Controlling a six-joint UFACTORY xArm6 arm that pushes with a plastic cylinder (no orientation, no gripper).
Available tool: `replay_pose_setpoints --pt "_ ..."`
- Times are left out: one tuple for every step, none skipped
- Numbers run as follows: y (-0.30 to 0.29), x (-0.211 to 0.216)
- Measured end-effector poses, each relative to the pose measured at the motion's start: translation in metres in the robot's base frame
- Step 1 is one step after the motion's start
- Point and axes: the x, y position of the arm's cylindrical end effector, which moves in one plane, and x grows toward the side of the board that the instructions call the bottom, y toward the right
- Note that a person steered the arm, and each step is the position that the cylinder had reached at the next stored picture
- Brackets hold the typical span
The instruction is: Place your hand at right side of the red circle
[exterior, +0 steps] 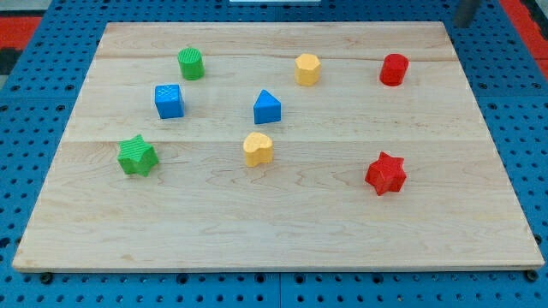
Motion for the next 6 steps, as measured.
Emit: replay_pose_setpoints --pt "-0.052 0.003" --pt "-0.052 0.002" --pt "-0.050 0.003" --pt "-0.018 0.029" --pt "0.054 0.083" --pt "0.066 0.113"
